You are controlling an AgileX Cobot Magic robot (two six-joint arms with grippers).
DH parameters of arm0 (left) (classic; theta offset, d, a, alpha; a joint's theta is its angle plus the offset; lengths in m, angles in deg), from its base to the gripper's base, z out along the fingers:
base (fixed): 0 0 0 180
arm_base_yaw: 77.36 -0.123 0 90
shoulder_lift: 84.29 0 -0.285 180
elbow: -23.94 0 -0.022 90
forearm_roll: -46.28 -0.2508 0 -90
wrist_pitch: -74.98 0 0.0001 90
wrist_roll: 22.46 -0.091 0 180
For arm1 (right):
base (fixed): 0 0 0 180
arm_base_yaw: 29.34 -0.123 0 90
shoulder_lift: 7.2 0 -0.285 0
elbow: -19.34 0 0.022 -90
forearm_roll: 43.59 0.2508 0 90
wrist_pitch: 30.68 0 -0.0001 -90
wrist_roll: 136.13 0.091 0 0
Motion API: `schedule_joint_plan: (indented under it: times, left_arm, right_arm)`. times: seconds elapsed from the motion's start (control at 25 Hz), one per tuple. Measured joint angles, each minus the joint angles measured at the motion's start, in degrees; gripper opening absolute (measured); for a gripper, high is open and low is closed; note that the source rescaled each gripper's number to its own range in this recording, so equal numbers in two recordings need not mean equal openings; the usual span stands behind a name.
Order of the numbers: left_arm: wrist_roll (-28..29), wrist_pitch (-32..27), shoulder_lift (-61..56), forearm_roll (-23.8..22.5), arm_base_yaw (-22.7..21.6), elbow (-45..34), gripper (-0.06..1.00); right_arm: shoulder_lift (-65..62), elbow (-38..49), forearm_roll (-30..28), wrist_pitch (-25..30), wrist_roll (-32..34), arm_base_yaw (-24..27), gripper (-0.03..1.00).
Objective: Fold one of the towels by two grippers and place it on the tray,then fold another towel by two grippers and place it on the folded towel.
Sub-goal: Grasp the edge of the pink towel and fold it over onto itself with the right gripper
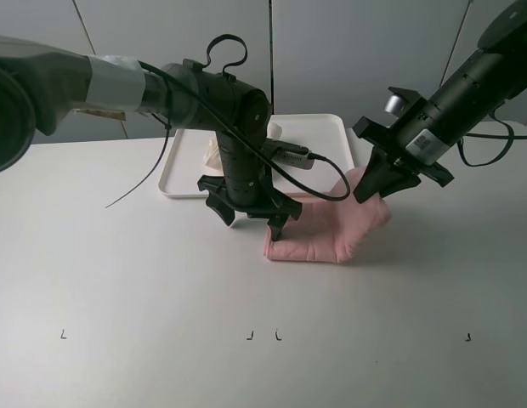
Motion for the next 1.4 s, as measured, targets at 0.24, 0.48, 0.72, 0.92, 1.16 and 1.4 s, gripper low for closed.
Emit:
schedule_joint_plan:
  times: [0.24,0.48,0.72,0.92,1.16,1.4]
  left_arm:
    - [0.0,0.0,0.0,0.0,0.0,0.0,1.00]
    - [0.0,-0.8,0.0,0.1,0.0,0.0,1.00]
    - [0.0,-1.0,0.0,0.2,0.0,0.0,1.00]
    - [0.0,-1.2,0.0,0.3,0.0,0.1,1.00]
    - [0.0,-2.0,0.0,0.3,0.0,0.1,1.00]
    - [0.0,-2.4,0.0,0.3,0.0,0.1,1.00]
  right_arm:
    - [0.0,6.9,12.0,-4.7,-9.1,0.0,0.05]
    - [1.4,13.0,25.3,-8.6,-19.8,0.0,0.05]
    - [4.0,16.2,37.7,-10.3,-30.3,0.0,0.05]
    - [6.2,16.7,43.3,-11.1,-35.2,-0.4,0.05]
    - [8.3,16.7,46.4,-15.5,-38.6,-4.9,0.05]
    - [9.0,16.7,48.5,-18.9,-39.3,-5.7,0.05]
